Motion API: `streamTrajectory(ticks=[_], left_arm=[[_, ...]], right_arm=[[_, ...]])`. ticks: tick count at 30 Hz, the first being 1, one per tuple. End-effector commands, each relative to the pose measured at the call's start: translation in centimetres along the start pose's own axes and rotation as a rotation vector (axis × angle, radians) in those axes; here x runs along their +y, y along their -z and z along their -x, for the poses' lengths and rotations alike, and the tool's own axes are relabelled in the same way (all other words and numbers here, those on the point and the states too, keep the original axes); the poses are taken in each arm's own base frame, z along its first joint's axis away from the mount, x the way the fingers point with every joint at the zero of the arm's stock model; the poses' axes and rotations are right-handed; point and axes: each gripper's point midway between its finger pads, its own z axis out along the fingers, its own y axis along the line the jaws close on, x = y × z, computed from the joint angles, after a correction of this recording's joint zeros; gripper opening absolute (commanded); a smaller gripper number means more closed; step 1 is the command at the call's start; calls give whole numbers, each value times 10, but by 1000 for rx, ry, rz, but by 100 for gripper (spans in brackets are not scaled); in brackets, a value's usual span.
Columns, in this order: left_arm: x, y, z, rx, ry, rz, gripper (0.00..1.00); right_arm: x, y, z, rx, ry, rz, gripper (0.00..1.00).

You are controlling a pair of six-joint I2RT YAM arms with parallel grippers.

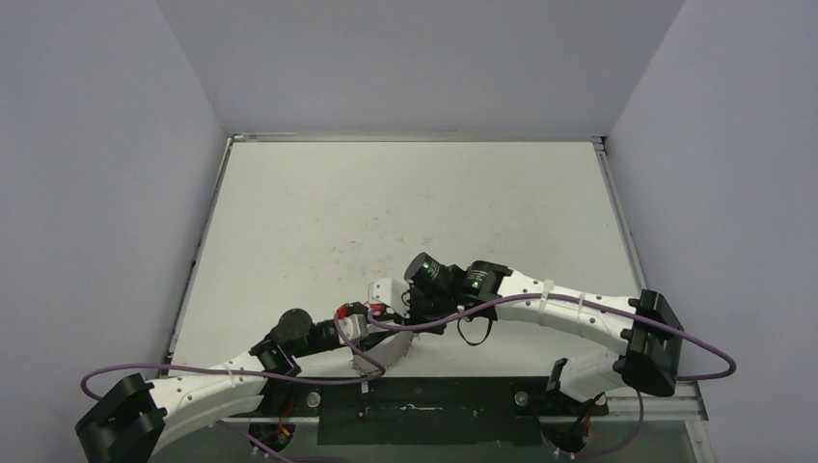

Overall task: Put the keys on the keyring
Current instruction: Adjust the key on the keyring.

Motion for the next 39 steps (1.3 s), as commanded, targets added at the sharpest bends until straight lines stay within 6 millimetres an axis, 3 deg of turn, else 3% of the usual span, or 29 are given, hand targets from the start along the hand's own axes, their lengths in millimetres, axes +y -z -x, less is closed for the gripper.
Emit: streamTrajectory(ticks=[1,25,31,39], left_arm=[[-5,-5,49,-172,-81,-56,32],[-10,-8,40,-150,-79,-83,24],[-7,-10,44,-158,-82,-75,13],[-7,-12,47,-165,-77,-82,13]], right_arm=[[0,14,28,-157,63,-19,0],[4,22,48,-266,74,-11,0],[5,19,46,-257,71,-2,0],[4,17,44,-244,68,-2,0]])
